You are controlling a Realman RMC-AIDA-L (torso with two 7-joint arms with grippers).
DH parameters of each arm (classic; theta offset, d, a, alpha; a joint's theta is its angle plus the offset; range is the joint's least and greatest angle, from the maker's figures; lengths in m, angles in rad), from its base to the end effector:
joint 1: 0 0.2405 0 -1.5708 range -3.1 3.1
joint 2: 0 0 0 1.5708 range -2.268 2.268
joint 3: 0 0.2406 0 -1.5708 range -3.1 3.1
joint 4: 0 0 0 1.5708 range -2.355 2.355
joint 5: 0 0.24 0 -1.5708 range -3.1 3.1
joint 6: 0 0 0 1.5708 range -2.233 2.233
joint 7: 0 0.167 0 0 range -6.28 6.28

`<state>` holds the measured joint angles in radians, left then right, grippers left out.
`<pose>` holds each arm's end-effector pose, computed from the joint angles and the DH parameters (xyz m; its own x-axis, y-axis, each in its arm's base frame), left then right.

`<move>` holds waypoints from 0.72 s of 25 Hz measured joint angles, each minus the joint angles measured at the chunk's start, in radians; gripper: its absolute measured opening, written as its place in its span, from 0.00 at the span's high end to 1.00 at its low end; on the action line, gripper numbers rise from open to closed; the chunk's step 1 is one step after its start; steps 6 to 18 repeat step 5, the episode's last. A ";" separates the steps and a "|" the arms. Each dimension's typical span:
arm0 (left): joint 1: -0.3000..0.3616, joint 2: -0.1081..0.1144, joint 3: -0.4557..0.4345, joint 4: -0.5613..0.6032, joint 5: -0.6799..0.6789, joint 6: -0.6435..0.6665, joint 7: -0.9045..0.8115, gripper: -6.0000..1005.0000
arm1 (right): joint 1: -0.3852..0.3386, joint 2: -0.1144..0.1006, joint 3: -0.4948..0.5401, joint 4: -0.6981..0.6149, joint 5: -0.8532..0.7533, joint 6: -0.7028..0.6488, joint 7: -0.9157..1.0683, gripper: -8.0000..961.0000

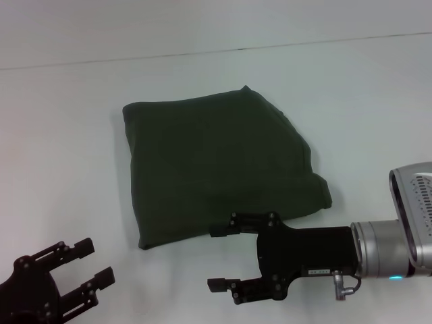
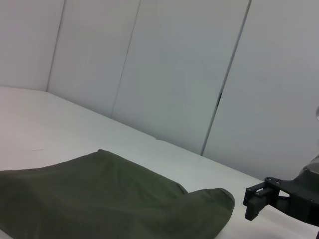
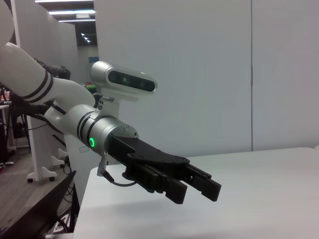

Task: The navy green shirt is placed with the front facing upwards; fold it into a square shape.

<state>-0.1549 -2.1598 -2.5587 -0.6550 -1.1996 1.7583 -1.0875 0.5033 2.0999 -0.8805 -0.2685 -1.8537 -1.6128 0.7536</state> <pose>-0.3275 0.2249 -0.0197 0.6800 0.3205 0.6595 0.5494 -0.8183 -0.1688 0.2558 0.2722 -0.0979 0.8100 -0.0663 -0.5827 -0.1331 -0.9884 -0.0727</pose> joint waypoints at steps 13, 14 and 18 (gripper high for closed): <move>0.000 0.000 -0.006 0.000 0.000 0.001 0.000 0.37 | -0.002 0.000 0.000 0.000 0.000 -0.001 0.000 0.15; 0.000 0.000 -0.006 0.000 0.000 0.001 0.000 0.37 | -0.002 0.000 0.000 0.000 0.000 -0.001 0.000 0.15; 0.000 0.000 -0.006 0.000 0.000 0.001 0.000 0.37 | -0.002 0.000 0.000 0.000 0.000 -0.001 0.000 0.15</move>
